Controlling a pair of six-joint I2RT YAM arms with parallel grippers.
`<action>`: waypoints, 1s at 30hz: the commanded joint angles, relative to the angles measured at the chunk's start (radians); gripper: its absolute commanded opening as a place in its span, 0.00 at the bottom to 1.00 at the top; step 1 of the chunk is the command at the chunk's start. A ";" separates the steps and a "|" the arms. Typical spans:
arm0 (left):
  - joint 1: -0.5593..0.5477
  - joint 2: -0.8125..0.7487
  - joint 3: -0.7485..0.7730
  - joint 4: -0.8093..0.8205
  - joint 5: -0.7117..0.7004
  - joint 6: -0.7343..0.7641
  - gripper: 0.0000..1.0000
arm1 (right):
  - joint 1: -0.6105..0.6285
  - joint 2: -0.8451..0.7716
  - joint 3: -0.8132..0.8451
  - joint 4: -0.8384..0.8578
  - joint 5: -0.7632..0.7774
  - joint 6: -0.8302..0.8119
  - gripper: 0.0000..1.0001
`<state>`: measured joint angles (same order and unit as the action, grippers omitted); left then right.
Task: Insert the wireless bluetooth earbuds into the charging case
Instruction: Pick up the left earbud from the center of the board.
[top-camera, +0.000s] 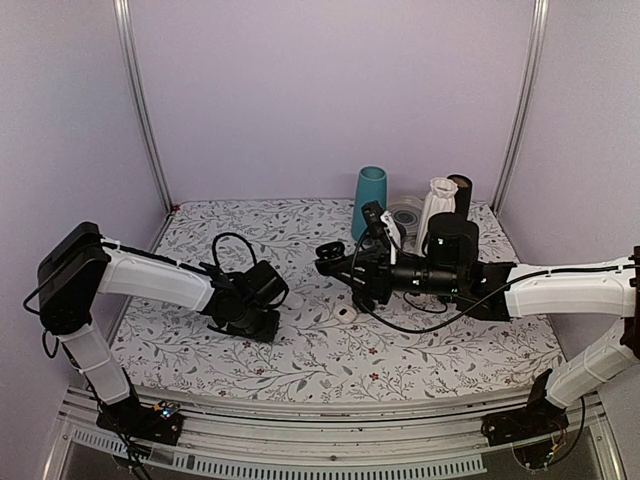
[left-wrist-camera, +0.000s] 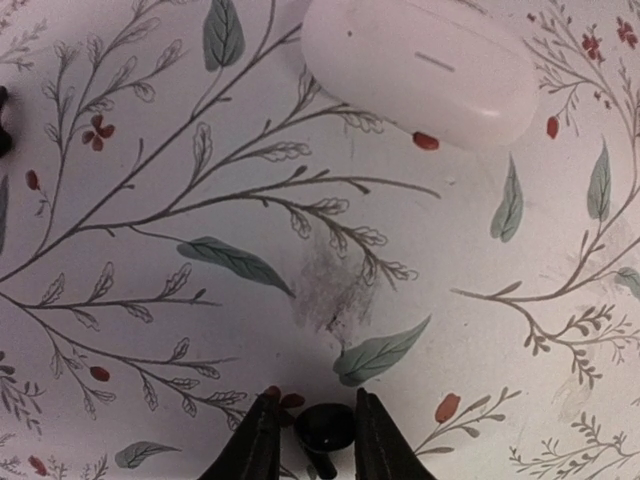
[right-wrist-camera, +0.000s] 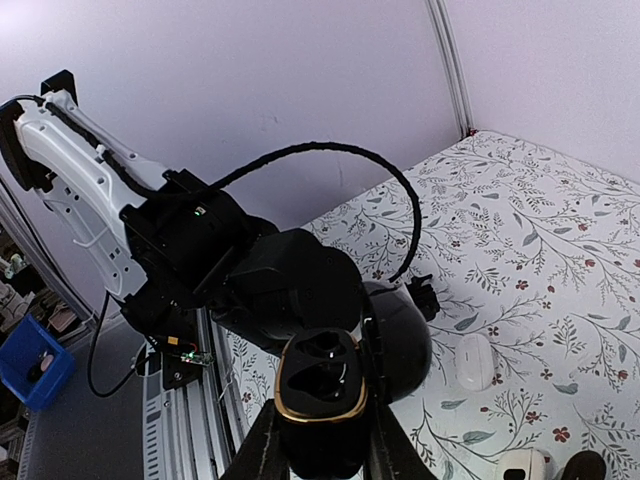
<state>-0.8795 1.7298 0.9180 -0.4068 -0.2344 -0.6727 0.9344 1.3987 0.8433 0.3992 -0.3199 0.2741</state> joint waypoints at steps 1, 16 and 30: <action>-0.011 0.006 0.021 -0.018 0.004 0.006 0.27 | -0.006 0.008 0.022 0.004 -0.010 0.007 0.03; -0.018 0.011 0.019 -0.022 -0.014 -0.001 0.14 | -0.005 0.013 0.018 0.007 -0.019 0.014 0.03; -0.019 -0.070 0.070 -0.026 -0.078 0.015 0.09 | -0.006 0.065 0.011 0.034 -0.043 0.039 0.03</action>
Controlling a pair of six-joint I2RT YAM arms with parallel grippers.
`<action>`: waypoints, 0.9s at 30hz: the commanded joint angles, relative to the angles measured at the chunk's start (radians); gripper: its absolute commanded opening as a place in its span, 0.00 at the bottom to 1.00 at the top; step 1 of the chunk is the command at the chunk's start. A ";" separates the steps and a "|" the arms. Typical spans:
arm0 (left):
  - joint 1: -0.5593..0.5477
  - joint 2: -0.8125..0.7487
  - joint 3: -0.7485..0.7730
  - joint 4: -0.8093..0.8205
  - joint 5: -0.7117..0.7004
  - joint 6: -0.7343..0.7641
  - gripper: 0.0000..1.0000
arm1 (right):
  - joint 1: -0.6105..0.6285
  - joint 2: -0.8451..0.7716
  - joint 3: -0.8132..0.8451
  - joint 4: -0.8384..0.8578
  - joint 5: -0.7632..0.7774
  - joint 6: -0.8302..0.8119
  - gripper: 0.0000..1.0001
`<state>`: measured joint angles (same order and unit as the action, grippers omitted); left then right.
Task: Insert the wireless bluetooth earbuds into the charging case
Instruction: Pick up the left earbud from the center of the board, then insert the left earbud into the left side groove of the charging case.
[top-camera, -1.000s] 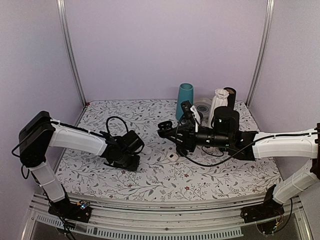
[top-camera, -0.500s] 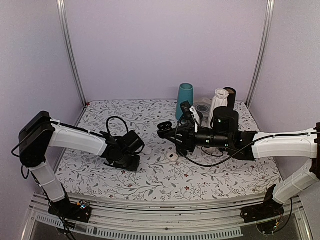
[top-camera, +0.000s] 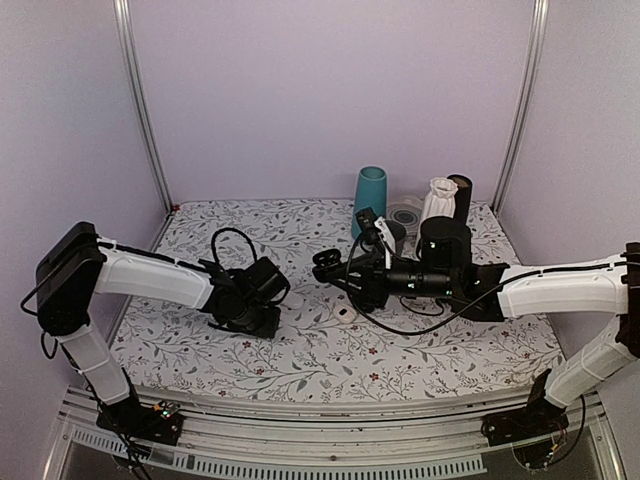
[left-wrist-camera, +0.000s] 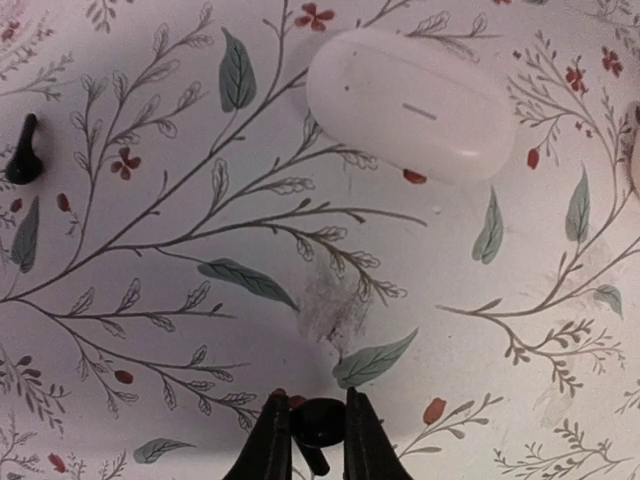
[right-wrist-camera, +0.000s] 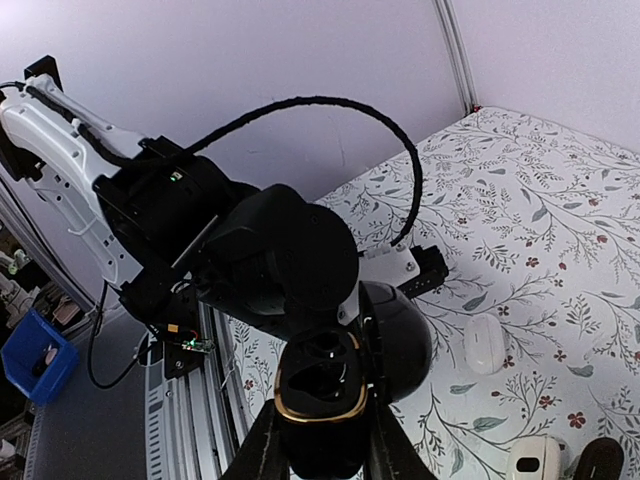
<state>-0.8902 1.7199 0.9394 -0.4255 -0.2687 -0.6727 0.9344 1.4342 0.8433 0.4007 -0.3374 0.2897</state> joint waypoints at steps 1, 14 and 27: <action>-0.008 -0.071 0.059 -0.010 -0.049 0.019 0.09 | -0.006 0.037 0.012 0.037 -0.030 0.030 0.03; -0.007 -0.304 0.199 0.080 -0.135 0.153 0.10 | -0.005 0.080 0.029 0.115 -0.082 0.110 0.03; -0.008 -0.512 0.157 0.386 -0.036 0.260 0.11 | -0.005 0.159 0.031 0.422 -0.141 0.210 0.03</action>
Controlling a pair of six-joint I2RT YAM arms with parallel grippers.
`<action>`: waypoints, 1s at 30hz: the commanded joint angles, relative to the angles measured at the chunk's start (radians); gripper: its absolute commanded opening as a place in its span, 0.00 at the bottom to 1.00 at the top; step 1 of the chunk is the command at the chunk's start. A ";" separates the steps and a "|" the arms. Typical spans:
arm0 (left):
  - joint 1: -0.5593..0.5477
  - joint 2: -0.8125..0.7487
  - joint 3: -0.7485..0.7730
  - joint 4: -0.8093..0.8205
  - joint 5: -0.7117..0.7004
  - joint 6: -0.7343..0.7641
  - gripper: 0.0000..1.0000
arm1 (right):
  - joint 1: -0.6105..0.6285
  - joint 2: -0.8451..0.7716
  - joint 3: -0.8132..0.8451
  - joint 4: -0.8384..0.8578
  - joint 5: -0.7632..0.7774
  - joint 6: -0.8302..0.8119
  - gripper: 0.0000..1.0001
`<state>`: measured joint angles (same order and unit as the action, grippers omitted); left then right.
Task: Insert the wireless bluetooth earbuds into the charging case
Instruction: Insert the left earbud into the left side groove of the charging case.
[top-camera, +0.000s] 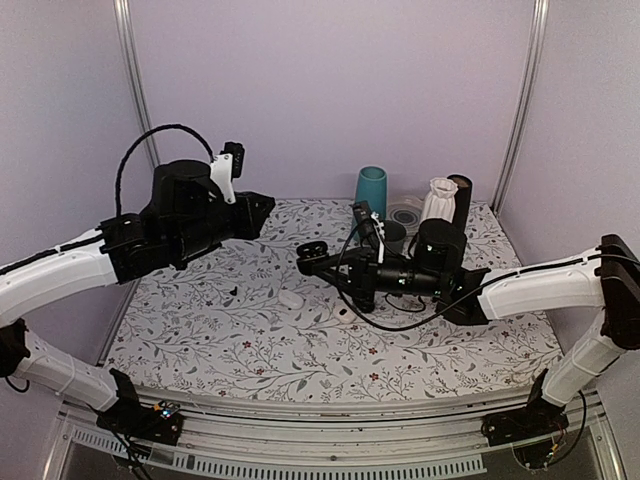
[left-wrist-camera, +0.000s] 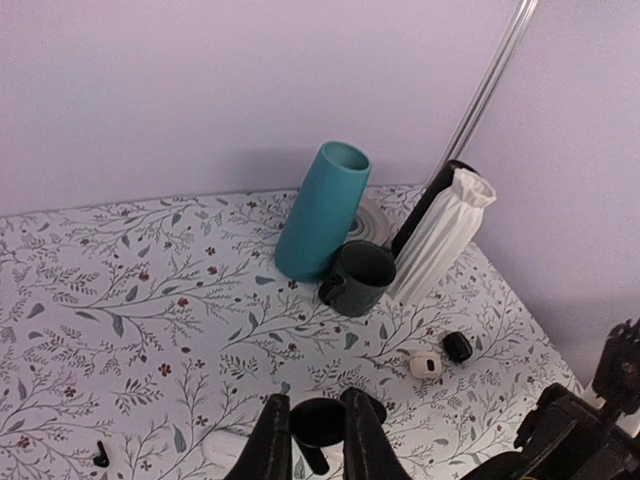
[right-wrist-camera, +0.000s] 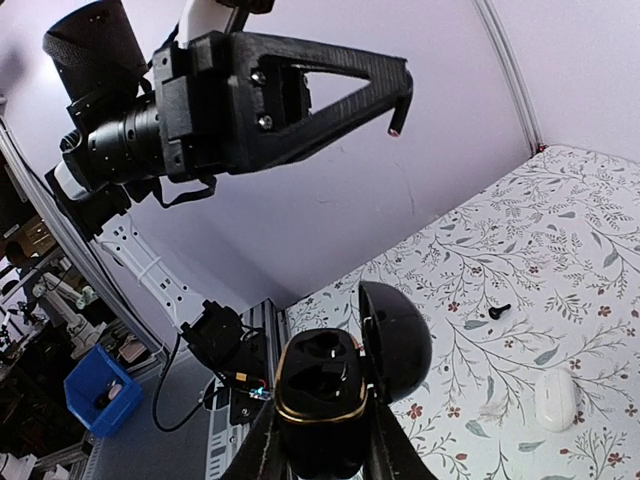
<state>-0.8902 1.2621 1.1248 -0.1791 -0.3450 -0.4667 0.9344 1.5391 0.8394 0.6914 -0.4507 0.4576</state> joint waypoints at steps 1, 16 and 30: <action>-0.008 -0.065 -0.037 0.160 0.048 0.062 0.11 | -0.006 0.068 0.042 0.158 -0.033 0.056 0.03; -0.052 -0.134 -0.145 0.365 0.192 0.181 0.11 | -0.006 0.169 0.118 0.392 0.011 0.128 0.03; -0.104 -0.133 -0.188 0.434 0.223 0.245 0.11 | -0.003 0.154 0.159 0.344 0.042 0.085 0.03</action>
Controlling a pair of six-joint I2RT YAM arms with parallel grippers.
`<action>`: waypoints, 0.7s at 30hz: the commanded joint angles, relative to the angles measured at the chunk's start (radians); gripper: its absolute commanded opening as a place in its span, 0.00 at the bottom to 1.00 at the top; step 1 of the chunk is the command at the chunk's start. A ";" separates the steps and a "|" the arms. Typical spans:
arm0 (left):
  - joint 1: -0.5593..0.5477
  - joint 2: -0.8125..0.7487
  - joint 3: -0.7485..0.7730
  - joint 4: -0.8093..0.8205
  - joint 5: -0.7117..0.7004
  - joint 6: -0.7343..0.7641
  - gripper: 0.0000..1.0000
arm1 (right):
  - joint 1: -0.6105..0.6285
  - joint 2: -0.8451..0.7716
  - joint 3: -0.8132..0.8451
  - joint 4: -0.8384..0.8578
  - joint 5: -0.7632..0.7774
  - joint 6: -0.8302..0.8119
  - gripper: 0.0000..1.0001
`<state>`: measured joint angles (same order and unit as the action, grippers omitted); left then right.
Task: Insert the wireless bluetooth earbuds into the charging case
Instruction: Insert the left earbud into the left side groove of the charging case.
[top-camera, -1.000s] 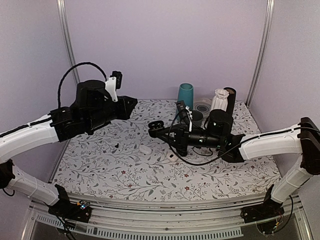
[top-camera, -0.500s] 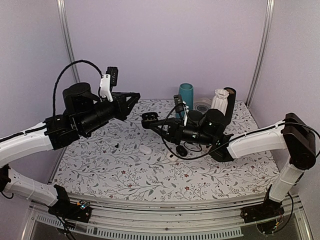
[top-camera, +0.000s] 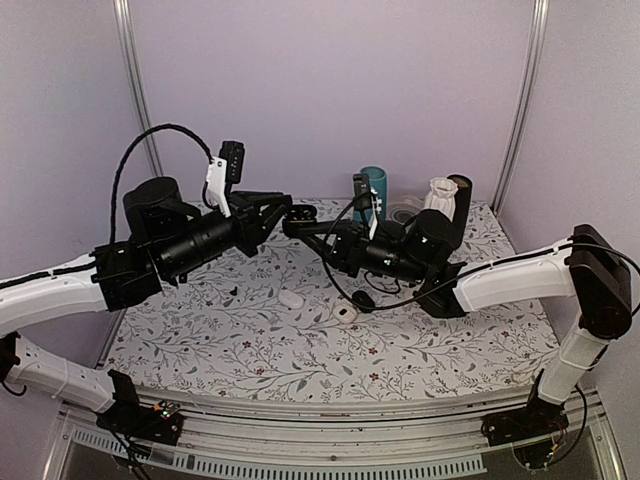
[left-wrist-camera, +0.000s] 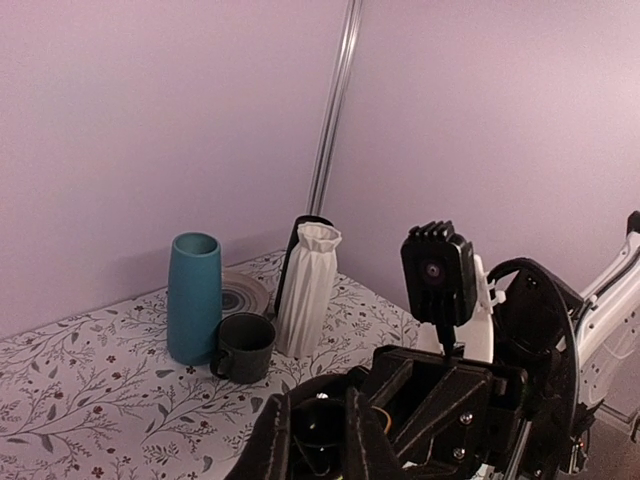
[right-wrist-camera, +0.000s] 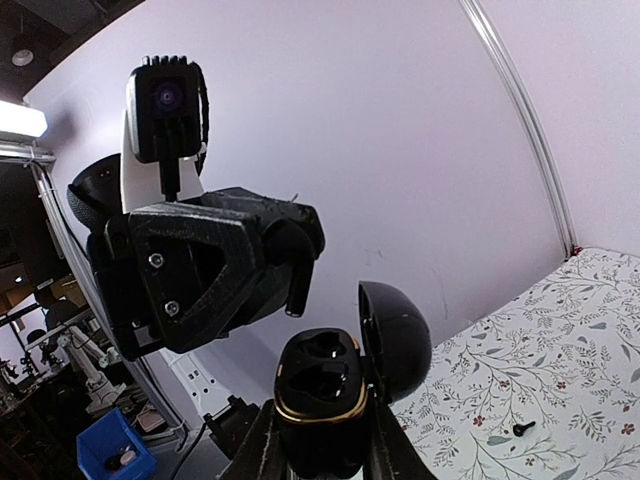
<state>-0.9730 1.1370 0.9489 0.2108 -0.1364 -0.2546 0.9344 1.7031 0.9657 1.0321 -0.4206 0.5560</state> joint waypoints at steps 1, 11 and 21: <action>-0.022 -0.008 -0.017 0.045 0.013 0.036 0.11 | -0.003 -0.011 0.037 0.003 0.007 -0.012 0.03; -0.031 -0.003 -0.036 0.061 -0.006 0.069 0.11 | 0.009 -0.037 0.055 -0.027 -0.011 -0.016 0.03; -0.038 0.001 -0.041 0.064 -0.040 0.096 0.11 | 0.015 -0.063 0.055 -0.043 -0.019 -0.021 0.03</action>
<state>-0.9928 1.1370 0.9188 0.2573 -0.1581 -0.1852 0.9428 1.6855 0.9909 0.9794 -0.4324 0.5446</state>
